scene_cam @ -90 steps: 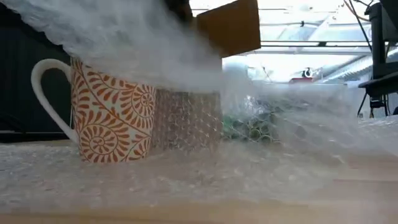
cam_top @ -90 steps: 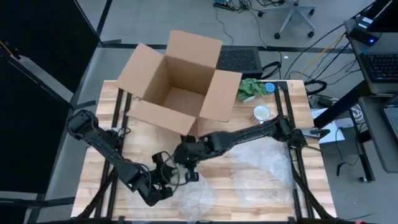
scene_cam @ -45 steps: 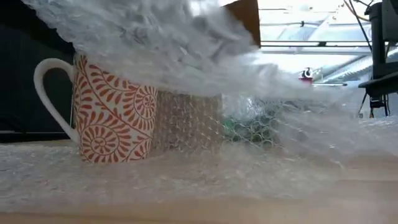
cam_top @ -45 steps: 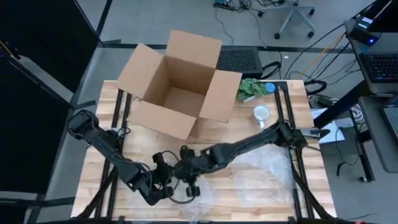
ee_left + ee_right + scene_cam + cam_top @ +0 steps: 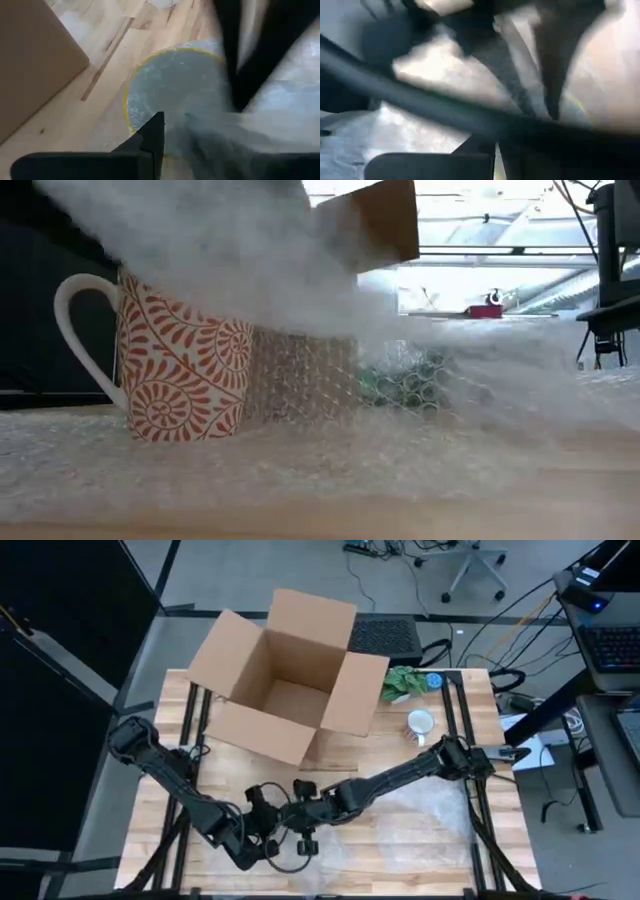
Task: Wrap mug
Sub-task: Wrap the yellow mug with bubble wrap
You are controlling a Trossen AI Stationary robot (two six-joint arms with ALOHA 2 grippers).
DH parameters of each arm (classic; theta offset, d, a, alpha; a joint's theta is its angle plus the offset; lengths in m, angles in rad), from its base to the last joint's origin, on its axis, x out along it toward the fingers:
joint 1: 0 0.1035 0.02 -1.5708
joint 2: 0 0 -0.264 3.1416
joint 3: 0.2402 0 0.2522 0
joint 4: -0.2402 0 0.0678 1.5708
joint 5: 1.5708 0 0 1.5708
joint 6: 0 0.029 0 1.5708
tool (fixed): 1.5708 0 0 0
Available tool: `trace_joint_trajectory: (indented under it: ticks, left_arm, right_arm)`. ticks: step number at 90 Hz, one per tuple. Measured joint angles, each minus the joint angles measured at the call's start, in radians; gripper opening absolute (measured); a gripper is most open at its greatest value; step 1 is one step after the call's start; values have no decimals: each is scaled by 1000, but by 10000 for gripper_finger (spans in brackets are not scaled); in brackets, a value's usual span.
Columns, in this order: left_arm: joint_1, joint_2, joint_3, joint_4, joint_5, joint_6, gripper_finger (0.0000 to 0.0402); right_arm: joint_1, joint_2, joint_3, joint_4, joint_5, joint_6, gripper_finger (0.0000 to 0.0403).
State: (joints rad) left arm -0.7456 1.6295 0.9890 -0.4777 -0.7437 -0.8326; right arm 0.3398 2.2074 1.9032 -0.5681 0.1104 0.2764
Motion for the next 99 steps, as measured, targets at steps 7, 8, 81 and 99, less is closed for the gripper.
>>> trace_joint_trajectory:
  ticks: [7, 8, 81, 99]
  left_arm:
    - [0, 0, 0, 4, 0, 0, 63]
    - [0, 0, 1, 4, 0, 0, 63]
    - [-50, -92, 116, -52, -71, 56, 63]
    - [-53, -92, 116, 79, -73, 146, 63]
  right_arm:
    - [-13, 0, -48, 8, 3, 25, 0]
    - [-15, 0, -53, 12, 3, 28, 0]
    - [-79, 2, -110, 131, -31, 19, 0]
    - [-77, 2, -109, 136, -33, 18, 0]
